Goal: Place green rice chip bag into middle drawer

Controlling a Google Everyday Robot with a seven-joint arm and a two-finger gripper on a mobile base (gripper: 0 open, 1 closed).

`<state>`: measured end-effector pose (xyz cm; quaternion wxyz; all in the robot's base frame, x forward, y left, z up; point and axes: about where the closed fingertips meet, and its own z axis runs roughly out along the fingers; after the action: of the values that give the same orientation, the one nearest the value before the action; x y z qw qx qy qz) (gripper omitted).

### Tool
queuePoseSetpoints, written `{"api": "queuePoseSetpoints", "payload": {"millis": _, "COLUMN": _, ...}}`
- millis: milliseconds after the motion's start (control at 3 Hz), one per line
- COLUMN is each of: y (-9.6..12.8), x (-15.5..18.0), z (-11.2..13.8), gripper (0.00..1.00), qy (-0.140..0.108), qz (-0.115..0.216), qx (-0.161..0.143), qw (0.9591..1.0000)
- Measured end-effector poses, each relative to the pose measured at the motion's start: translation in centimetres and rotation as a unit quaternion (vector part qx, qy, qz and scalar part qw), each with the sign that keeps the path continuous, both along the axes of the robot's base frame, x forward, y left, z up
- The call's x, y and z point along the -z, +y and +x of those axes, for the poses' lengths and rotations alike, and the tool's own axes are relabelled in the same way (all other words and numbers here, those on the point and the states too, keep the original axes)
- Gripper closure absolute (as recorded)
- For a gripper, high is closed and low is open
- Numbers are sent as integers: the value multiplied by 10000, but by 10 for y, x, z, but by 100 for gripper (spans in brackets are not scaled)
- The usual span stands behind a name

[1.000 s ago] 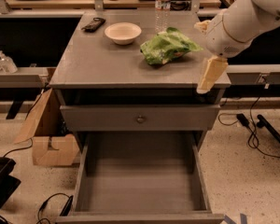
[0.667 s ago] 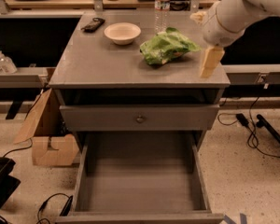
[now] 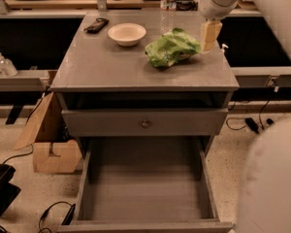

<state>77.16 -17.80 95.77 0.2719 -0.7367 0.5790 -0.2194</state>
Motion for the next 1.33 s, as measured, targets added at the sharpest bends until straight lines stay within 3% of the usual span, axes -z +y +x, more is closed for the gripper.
{"api": "queuePoseSetpoints", "payload": {"millis": 333, "y": 7, "x": 8, "z": 31, "gripper": 0, "qy": -1, "qz": -201, "qx": -68, "qw": 9998}}
{"api": "queuePoseSetpoints", "payload": {"millis": 667, "y": 28, "x": 41, "z": 55, "gripper": 0, "qy": 387, "qz": -449, "qx": -254, "qw": 9979}}
{"api": "queuePoseSetpoints", "payload": {"millis": 1000, "y": 36, "x": 95, "z": 46, "gripper": 0, "qy": 1234, "qz": -711, "qx": -481, "qw": 9886}}
{"api": "queuePoseSetpoints", "payload": {"millis": 1333, "y": 31, "x": 140, "z": 26, "gripper": 16, "qy": 2022, "qz": -857, "qx": -638, "qw": 9735}}
